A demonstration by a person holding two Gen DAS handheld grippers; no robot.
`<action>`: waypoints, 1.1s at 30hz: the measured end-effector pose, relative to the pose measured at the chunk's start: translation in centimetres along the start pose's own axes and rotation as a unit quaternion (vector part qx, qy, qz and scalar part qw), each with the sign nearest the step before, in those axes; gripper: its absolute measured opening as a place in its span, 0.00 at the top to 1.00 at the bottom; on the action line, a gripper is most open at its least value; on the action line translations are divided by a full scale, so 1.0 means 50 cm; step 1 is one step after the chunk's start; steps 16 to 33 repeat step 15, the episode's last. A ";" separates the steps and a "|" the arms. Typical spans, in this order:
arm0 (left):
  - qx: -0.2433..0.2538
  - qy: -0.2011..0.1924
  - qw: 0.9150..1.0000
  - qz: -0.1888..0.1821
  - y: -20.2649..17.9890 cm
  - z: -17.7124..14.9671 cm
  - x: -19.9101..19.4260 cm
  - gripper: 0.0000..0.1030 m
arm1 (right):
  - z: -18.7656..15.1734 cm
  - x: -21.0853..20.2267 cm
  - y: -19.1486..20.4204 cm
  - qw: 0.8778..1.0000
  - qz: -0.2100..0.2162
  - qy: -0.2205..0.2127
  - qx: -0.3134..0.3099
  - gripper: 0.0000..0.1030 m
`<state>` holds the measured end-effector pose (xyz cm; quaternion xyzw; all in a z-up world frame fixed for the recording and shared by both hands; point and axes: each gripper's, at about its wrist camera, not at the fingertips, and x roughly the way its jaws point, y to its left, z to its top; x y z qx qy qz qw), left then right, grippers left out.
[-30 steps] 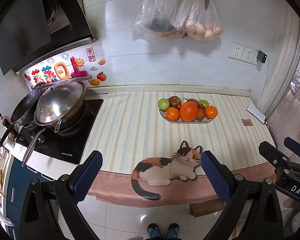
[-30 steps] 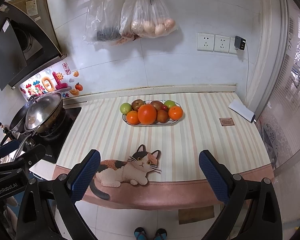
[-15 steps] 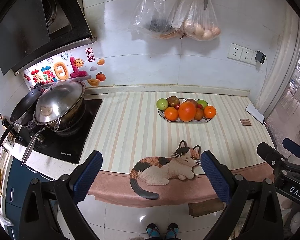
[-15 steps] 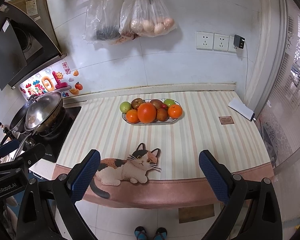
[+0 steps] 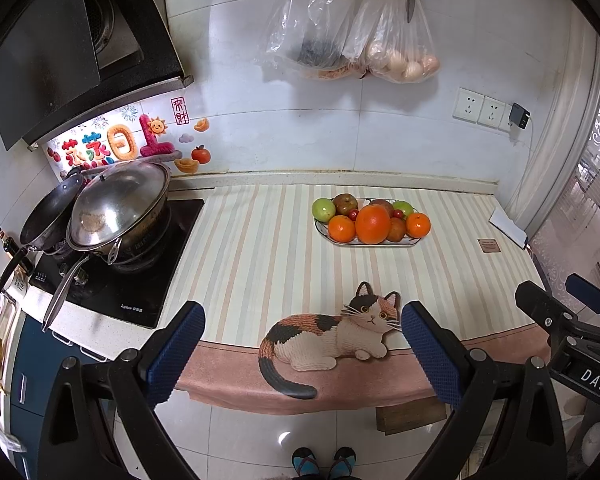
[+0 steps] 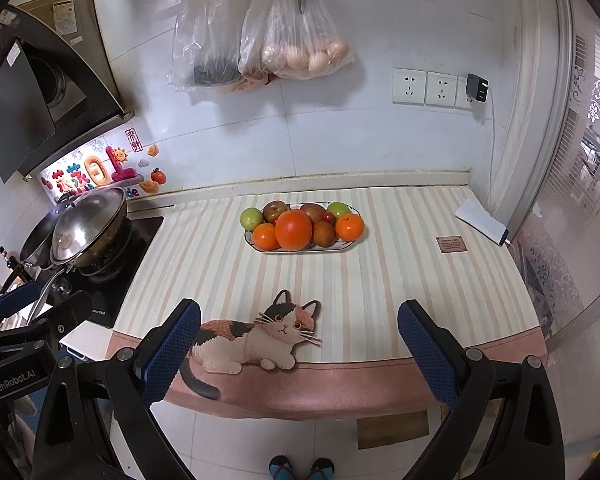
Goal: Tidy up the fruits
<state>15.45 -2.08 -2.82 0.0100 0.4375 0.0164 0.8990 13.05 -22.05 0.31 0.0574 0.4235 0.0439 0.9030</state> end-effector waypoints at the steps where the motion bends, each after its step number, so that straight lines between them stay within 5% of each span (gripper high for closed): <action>1: 0.001 0.000 1.000 0.000 0.003 -0.001 0.001 0.02 | 0.000 0.000 0.000 1.000 0.001 0.000 0.000 0.02; 33: -0.001 -0.002 1.000 -0.004 -0.019 0.002 -0.002 0.02 | 0.001 -0.001 0.000 1.000 0.000 0.001 0.000 0.02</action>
